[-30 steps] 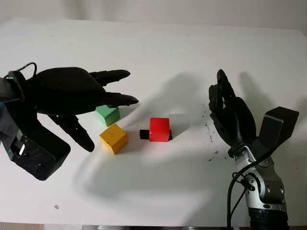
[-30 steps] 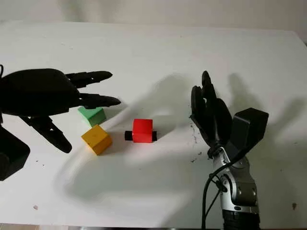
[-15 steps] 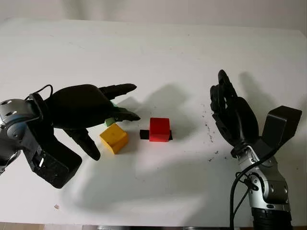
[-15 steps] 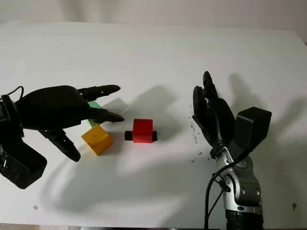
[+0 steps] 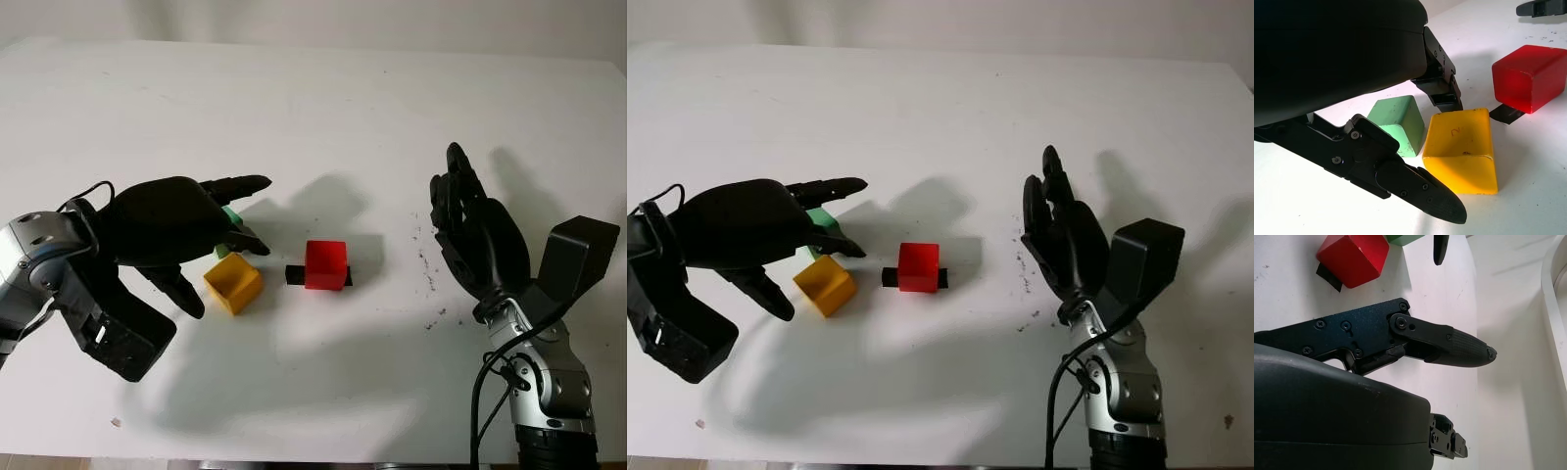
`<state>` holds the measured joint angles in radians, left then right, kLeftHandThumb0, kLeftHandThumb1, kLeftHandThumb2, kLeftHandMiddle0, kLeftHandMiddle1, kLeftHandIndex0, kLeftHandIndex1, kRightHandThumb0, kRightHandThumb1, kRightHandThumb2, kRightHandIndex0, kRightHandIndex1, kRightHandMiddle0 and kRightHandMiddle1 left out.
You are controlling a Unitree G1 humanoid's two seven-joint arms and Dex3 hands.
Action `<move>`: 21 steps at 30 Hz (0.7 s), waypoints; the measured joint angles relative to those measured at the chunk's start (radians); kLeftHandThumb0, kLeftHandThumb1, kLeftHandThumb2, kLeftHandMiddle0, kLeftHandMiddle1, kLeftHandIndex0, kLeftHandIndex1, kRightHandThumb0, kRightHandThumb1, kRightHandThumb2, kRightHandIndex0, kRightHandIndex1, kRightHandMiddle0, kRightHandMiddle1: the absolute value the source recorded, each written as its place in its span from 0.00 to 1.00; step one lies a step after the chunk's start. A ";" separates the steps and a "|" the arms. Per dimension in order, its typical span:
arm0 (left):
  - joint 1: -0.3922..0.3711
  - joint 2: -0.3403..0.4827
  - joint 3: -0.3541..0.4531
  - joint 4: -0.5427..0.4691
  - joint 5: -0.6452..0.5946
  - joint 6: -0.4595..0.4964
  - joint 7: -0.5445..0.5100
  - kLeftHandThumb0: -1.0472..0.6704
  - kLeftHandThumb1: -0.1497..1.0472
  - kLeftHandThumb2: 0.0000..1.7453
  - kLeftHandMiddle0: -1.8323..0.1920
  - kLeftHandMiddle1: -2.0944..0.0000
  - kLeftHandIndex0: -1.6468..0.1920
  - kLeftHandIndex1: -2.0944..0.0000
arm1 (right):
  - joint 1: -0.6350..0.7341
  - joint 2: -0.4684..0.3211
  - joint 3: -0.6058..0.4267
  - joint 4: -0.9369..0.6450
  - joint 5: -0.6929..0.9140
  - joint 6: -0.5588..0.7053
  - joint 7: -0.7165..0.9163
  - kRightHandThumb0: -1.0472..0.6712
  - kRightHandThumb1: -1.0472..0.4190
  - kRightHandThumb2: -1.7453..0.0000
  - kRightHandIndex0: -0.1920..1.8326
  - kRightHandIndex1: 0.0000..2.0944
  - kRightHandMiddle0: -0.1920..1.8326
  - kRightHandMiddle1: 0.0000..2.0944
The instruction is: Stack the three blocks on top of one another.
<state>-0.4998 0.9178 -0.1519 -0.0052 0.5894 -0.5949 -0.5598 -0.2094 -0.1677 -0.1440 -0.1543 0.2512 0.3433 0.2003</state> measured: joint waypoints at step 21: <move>0.019 -0.015 -0.004 0.002 -0.111 0.044 -0.059 0.33 0.94 0.04 0.82 0.97 0.66 0.42 | 0.000 0.000 -0.009 0.000 0.000 -0.002 0.003 0.22 0.00 0.64 0.00 0.00 0.00 0.00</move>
<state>-0.4808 0.9026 -0.1563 -0.0029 0.4780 -0.5513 -0.6183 -0.2094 -0.1678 -0.1530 -0.1543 0.2515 0.3411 0.2031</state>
